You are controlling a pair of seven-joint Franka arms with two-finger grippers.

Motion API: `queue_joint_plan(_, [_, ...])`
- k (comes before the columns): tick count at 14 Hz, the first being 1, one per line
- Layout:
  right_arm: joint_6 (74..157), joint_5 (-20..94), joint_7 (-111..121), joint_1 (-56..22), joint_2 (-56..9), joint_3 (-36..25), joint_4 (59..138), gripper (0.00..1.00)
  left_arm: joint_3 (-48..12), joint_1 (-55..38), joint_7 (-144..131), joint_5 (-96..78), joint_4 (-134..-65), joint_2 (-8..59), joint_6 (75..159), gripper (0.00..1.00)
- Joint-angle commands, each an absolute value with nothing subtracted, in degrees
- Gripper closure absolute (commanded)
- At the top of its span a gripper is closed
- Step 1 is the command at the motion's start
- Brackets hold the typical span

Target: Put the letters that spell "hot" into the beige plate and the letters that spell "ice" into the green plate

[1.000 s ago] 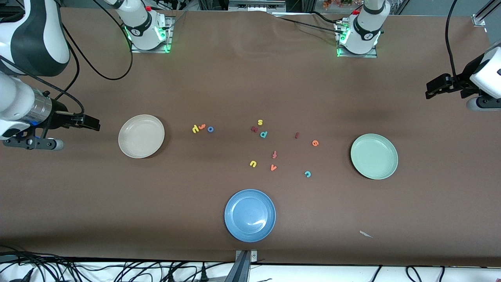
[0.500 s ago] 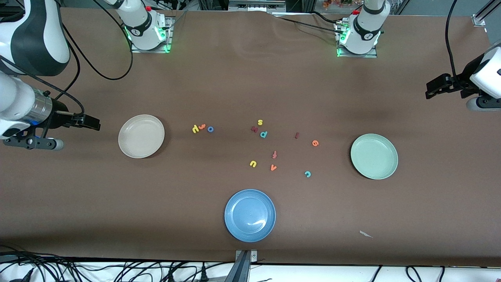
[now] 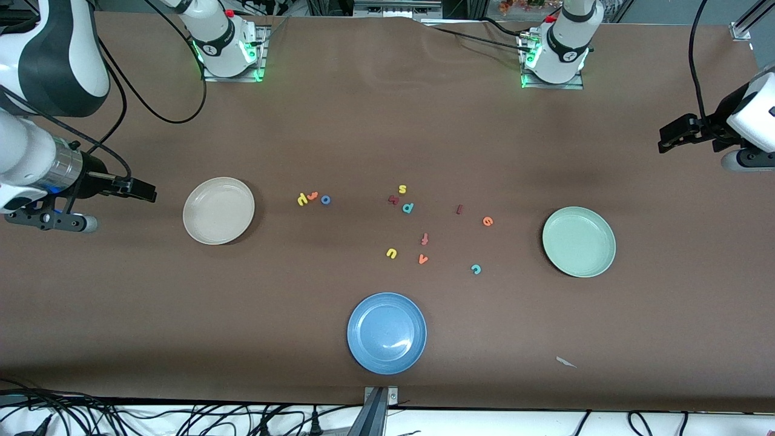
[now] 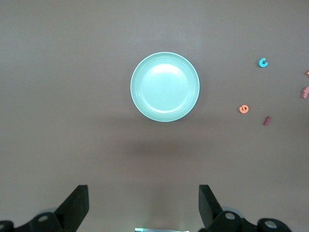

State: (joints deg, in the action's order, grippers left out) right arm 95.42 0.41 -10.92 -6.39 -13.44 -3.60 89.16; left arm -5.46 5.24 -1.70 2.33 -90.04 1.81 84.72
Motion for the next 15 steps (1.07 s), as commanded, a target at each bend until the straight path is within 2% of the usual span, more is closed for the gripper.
queue_joint_plan(1, [94.7,1.1,-12.1,-6.4,-11.8,-3.2,90.3,0.00,-5.4,5.3,-0.6,1.5,-90.3,1.2,84.7,0.00])
queue_joint_plan(15, [94.1,1.1,-11.3,-6.4,-11.7,-3.3,90.4,0.00,-5.5,5.2,-0.6,1.5,-90.4,1.2,84.7,0.00])
